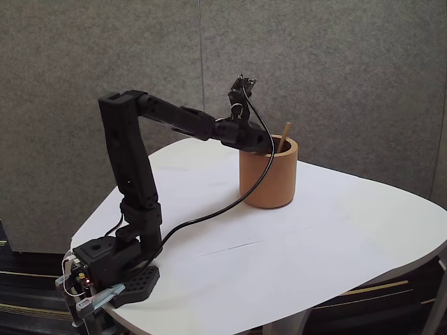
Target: Grab the pen and put it in the pen holder.
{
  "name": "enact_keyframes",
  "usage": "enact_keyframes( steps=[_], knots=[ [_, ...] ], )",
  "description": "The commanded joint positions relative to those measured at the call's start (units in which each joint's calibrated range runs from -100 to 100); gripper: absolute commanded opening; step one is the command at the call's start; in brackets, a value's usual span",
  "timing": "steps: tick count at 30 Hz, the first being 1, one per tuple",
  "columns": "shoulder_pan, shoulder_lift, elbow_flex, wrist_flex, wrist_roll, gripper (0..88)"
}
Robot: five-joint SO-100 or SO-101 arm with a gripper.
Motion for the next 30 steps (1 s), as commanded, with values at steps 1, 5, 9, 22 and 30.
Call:
enact_keyframes(
  steps=[1, 5, 9, 22, 30],
  knots=[
    [-0.5, -1.0, -6.7, -0.3, -0.1, 17.7],
    [-0.6, -1.2, -12.8, -0.3, -0.1, 17.7],
    [-0.6, -1.4, -20.3, -0.3, -0.1, 17.6],
    [-8.2, -22.8, -19.0, 17.0, -0.1, 17.3],
    [-12.7, -48.1, 1.1, 26.1, -5.7, 17.3]
  ],
)
